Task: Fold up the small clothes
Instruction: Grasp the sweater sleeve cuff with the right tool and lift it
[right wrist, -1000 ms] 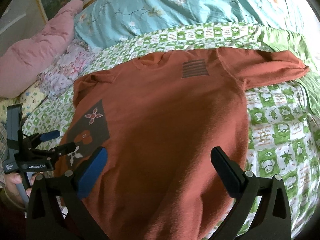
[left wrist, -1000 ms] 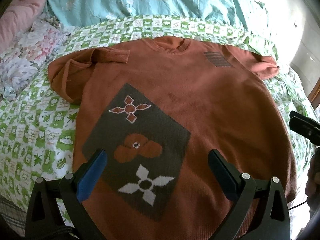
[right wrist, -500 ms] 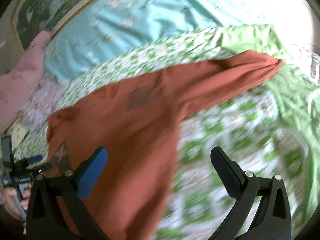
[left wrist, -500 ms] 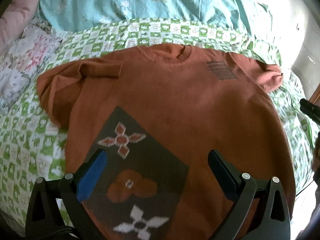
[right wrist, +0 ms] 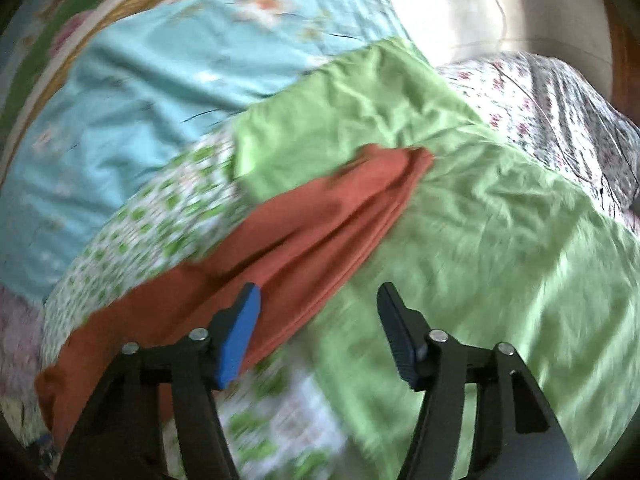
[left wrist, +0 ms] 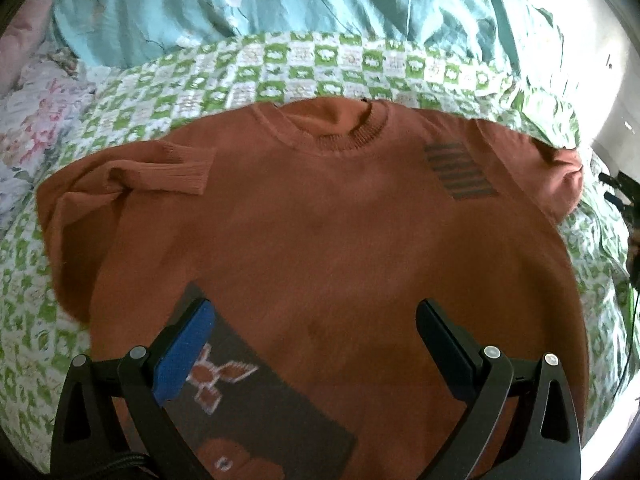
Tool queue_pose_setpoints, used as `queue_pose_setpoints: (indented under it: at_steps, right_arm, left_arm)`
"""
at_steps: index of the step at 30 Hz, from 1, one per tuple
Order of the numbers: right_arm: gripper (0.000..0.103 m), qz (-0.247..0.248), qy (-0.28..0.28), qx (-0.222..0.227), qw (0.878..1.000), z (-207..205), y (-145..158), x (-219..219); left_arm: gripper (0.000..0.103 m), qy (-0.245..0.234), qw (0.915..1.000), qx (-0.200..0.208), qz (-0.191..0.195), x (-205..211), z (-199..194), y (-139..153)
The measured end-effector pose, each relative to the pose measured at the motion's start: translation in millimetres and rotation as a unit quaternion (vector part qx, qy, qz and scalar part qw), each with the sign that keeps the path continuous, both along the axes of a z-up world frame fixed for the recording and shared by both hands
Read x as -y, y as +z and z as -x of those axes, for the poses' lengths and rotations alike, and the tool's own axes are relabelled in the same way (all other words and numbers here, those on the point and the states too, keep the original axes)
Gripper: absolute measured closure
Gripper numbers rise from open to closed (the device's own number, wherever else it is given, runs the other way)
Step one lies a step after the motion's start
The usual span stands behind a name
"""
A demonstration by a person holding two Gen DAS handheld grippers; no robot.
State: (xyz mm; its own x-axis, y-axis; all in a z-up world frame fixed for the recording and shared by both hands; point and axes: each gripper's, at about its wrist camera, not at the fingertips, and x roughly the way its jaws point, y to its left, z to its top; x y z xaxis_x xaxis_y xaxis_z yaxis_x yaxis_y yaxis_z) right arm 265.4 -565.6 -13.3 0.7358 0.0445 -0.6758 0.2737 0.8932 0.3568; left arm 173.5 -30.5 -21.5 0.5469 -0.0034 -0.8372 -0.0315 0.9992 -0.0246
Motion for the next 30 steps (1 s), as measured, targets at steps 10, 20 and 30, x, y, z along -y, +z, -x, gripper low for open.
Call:
queue_pose_setpoints:
  at_steps: [10,20,30]
  right_arm:
    - [0.063,-0.032,-0.06,-0.015,0.998,-92,-38,74]
    - [0.097,-0.04,0.016,0.062,0.997,-54,9,21]
    - [0.097,-0.097,0.229,0.091,0.964,-24,27,-199]
  left_arm:
    - [0.002,-0.004,0.9998,-0.021,0.005,14,-37,-20]
    - [0.002,0.007,0.9992,-0.015,0.036,-6,-29,-18]
    - [0.002,0.013,0.9965,0.014,0.082,-33,9,1]
